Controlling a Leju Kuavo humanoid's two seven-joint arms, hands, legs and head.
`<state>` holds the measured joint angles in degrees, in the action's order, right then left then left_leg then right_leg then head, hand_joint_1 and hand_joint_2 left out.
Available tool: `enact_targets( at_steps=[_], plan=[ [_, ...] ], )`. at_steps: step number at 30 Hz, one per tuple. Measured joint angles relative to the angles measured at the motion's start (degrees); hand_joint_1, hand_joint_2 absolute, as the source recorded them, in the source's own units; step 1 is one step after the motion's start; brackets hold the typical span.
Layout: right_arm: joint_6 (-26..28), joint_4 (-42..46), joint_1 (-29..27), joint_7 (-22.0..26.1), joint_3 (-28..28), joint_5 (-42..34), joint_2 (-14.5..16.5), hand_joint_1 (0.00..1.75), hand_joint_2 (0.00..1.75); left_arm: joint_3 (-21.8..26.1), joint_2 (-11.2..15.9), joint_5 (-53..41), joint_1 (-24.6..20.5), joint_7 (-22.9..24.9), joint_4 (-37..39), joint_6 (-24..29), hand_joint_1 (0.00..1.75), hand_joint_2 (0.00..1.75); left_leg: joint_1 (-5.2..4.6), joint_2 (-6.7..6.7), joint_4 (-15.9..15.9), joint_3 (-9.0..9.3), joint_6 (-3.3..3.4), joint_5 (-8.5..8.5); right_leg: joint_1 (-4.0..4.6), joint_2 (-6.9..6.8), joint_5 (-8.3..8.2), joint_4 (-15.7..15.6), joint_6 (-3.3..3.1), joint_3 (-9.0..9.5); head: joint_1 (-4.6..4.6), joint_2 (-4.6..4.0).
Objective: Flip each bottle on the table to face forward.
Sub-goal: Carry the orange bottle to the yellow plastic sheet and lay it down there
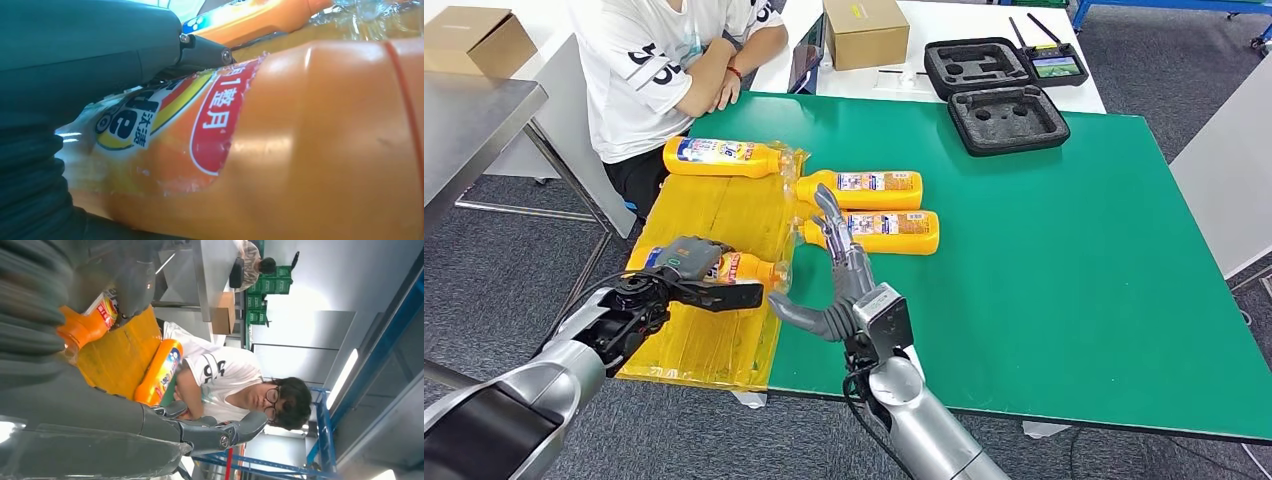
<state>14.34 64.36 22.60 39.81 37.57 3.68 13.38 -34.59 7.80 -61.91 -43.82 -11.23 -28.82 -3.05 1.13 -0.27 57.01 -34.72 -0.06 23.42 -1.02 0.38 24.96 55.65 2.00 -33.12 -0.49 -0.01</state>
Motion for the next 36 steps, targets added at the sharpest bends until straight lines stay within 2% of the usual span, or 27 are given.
enact_targets(
  at_steps=[3, 4, 6, 10, 23, 27, 30, 32, 33, 34, 36],
  plan=[
    [-0.19, -0.62, 0.14, 0.02, 0.10, -0.19, 0.03, 0.00, 1.75, -0.28, 0.01, -0.02, -0.25, -1.00, 0.35, -1.41, 0.34, 1.75, 0.00, 0.00, 0.00, 0.03, 0.00, 0.00, 0.00, 0.00, 0.00, 0.00, 0.00, 0.04, -0.01, 0.01],
    [-0.28, -0.79, 0.16, 0.02, 0.13, -0.22, 0.04, 0.00, 1.75, -0.29, 0.02, 0.25, -0.33, -1.52, 0.44, -1.93, 0.08, 1.75, 0.00, 0.00, 0.00, 0.04, 0.00, 0.00, 0.00, 0.00, 0.00, 0.00, 0.00, 0.05, 0.00, 0.01],
    [-0.39, -1.09, 0.18, 0.02, 0.15, -0.29, 0.04, 0.00, 1.75, -0.28, 0.07, 1.32, -0.43, -2.92, 0.59, -3.11, 0.00, 1.75, 0.00, -0.01, 0.00, 0.07, 0.00, 0.00, 0.00, 0.00, 0.00, 0.00, 0.00, 0.08, -0.01, 0.01],
    [-0.50, -1.65, 0.23, 0.04, 0.17, -0.38, 0.04, 0.00, 1.75, 0.26, 0.16, 4.81, -0.44, -6.96, 0.85, -5.84, 0.00, 0.00, 0.00, -0.02, -0.01, 0.09, 0.00, 0.00, 0.00, -0.01, 0.00, 0.00, 0.00, 0.12, 0.00, 0.00],
    [-1.21, -3.15, 0.47, -0.24, 0.20, -0.31, 0.08, 0.00, 1.75, 3.27, 0.17, 15.53, -0.24, -14.97, 0.32, -13.21, 0.00, 0.00, -0.01, -0.06, -0.01, 0.19, 0.00, 0.00, -0.02, -0.07, 0.00, 0.00, 0.00, 0.25, 0.01, 0.00],
    [-1.21, -3.62, 0.47, -0.78, 0.20, -0.04, 0.17, 0.00, 1.75, 5.83, 0.05, 22.89, 0.25, -17.74, -0.26, -18.08, 0.00, 0.00, -0.01, -0.05, -0.01, 0.21, 0.00, -0.01, -0.02, -0.07, 0.00, 0.00, 0.00, 0.25, 0.00, 0.01],
    [-1.16, -4.04, 0.49, -1.22, 0.26, 0.38, 0.24, 0.00, 1.75, 9.10, -0.55, 30.22, 1.35, -18.01, -1.17, -21.16, 0.00, 0.00, -0.01, -0.05, 0.00, 0.21, 0.00, -0.01, -0.02, -0.06, 0.00, 0.00, 0.00, 0.24, 0.00, 0.01],
    [-1.10, -4.29, 0.49, -1.42, 0.39, 0.66, 0.32, 0.00, 1.75, 11.33, -1.30, 33.87, 2.29, -17.51, -2.05, -19.13, 0.00, 0.00, -0.01, -0.05, 0.00, 0.21, 0.00, -0.01, -0.02, -0.06, 0.00, -0.01, 0.00, 0.23, 0.00, 0.01],
    [-1.09, -4.36, 0.48, -1.49, 0.46, 0.79, 0.35, 0.00, 1.75, 12.32, -1.73, 34.87, 2.79, -17.45, -2.55, -16.34, 0.00, 0.00, -0.01, -0.04, 0.00, 0.21, 0.00, -0.01, -0.02, -0.05, 0.00, -0.01, 0.00, 0.21, 0.00, 0.01],
    [-1.09, -4.39, 0.47, -1.61, 0.53, 0.97, 0.38, 0.00, 1.75, 13.27, -2.21, 35.27, 3.36, -17.66, -3.15, -11.88, 0.00, 0.00, -0.01, -0.03, 0.00, 0.20, 0.00, 0.00, -0.02, -0.05, 0.00, -0.01, 0.00, 0.19, 0.01, 0.01],
    [-1.14, -4.40, 0.38, -1.94, 0.62, 1.47, 0.43, 0.00, 1.75, 14.74, -3.20, 34.54, 4.33, -18.68, -4.55, 0.34, 0.00, 0.00, -0.01, -0.02, 0.01, 0.17, 0.00, 0.00, -0.01, -0.04, 0.00, -0.01, 0.01, 0.15, 0.00, 0.01]
  ],
)
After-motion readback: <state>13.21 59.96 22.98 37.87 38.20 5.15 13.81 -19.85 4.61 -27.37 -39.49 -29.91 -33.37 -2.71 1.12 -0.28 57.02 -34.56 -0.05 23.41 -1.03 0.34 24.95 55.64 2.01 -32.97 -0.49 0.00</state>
